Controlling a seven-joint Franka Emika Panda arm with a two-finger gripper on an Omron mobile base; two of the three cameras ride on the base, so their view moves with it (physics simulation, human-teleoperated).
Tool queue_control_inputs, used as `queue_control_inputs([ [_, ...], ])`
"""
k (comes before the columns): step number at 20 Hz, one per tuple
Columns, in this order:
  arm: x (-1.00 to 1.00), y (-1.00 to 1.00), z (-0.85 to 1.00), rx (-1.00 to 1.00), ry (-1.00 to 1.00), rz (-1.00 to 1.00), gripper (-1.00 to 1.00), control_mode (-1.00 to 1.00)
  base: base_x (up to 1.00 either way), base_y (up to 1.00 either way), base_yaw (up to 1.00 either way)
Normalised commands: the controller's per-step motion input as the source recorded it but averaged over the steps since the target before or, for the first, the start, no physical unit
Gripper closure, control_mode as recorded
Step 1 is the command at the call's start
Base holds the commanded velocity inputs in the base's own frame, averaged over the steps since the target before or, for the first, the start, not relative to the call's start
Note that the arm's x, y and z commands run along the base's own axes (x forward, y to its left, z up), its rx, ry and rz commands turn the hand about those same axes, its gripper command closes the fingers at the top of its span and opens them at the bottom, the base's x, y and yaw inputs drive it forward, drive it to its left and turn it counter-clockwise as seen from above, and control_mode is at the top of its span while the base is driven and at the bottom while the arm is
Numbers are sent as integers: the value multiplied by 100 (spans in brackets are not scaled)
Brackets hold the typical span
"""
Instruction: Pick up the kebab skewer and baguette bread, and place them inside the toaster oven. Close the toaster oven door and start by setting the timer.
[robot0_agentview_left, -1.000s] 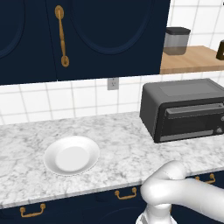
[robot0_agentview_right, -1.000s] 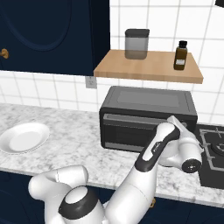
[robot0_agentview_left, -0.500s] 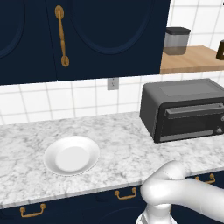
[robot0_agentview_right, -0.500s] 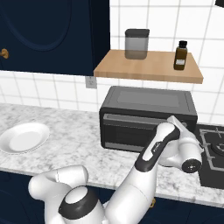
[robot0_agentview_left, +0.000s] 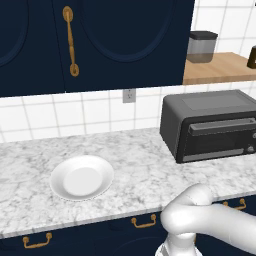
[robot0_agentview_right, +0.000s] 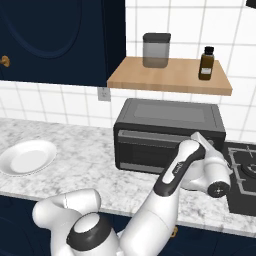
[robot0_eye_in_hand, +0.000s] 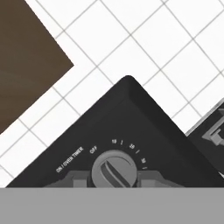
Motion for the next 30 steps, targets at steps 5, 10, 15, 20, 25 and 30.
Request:
queue_control_inputs([
  [5, -13, -12, -5, 16, -3, -2, 100, -100, 0, 0, 0],
  [10, -3, -7, 0, 23, -5, 0, 100, -100, 0, 0, 0],
  [15, 0, -5, 0, 24, -3, 0, 100, -100, 0, 0, 0],
  [20, 0, -1, 0, 25, -3, 0, 100, -100, 0, 0, 0],
  [25, 0, 0, -1, 24, -6, 0, 100, -100, 0, 0, 0],
  [30, 0, 0, -1, 24, -9, 0, 100, -100, 0, 0, 0],
])
